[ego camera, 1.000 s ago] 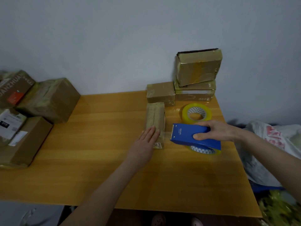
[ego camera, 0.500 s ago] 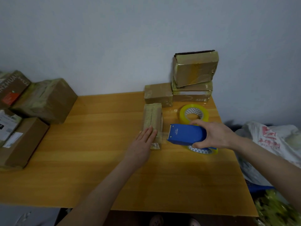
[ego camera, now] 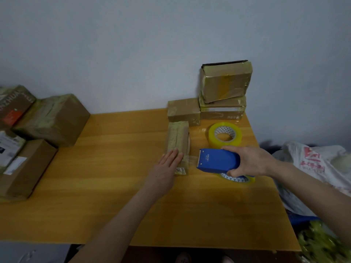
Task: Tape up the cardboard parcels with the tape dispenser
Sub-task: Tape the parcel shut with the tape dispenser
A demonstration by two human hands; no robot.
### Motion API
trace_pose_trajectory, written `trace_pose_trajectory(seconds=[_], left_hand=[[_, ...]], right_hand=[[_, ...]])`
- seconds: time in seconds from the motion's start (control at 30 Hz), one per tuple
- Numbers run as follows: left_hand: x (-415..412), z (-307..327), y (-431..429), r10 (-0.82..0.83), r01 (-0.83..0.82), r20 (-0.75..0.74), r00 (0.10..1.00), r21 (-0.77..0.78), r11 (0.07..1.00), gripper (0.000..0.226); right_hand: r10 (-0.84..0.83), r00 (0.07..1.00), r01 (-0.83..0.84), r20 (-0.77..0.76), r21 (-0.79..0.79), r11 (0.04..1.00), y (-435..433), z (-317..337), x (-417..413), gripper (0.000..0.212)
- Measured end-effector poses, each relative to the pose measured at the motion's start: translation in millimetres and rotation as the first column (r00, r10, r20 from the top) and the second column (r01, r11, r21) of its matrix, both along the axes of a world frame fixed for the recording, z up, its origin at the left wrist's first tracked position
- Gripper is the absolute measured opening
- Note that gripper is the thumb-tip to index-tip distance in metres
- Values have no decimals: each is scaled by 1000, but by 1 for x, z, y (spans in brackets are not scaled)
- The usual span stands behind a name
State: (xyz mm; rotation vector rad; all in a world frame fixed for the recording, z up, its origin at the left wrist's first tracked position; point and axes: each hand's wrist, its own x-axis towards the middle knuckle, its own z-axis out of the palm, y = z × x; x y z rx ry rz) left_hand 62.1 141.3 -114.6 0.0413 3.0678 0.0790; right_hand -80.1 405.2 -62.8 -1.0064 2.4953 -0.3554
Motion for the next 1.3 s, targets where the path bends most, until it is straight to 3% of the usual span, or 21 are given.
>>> trace_pose_trajectory(seconds=[0.17, 0.33, 0.47, 0.57, 0.8, 0.87, 0.93, 0.97, 1.03, 1.1, 1.17, 1.3], left_hand=[[-1, -1, -1, -13, 13, 2, 1000, 2, 1000, 76], [1, -1, -1, -18, 18, -2, 1000, 1, 1000, 76], [0, 2, 1, -5, 5, 3, 1000, 7, 1000, 74], [-1, 5, 2, -6, 6, 23, 1000, 22, 1000, 75], [0, 8, 3, -15, 15, 22, 1000, 14, 1000, 72], [2, 7, 3, -18, 18, 15, 1000, 19, 1000, 70], [4, 6, 2, -14, 14, 7, 1000, 30, 999, 69], [3, 6, 1, -11, 11, 3, 1000, 32, 999, 70], [1, 6, 1, -15, 15, 1, 1000, 23, 1000, 71], [-1, 5, 1, -20, 20, -3, 1000, 25, 999, 72], [0, 4, 0, -19, 20, -25, 999, 38, 999, 72], [2, 1, 0, -36, 38, -40, 999, 47, 998, 71]], right_hand=[[33, 999, -32, -9, 95, 995, -19, -2, -1, 67], [33, 999, -40, 38, 191, 981, -46, -5, -3, 69], [29, 997, -45, 71, 238, 970, -65, -2, -6, 84], [53, 994, -76, 97, 250, 965, -74, 8, -11, 74], [66, 997, -81, 50, 397, 914, -93, 28, -13, 75], [60, 998, -52, -2, 465, 884, -91, 25, -9, 66], [18, 999, -28, 28, 451, 892, -78, 17, -9, 58], [-62, 993, 20, 101, 372, 928, -68, 14, -12, 56], [-266, 915, 239, 303, 122, 963, -43, 11, -18, 52], [-397, 780, 489, 483, -78, 869, -22, 4, -17, 44], [-454, 671, 628, 586, -125, 768, -11, -10, -10, 37], [-496, 430, 803, 754, -69, 592, 1, -45, 20, 47]])
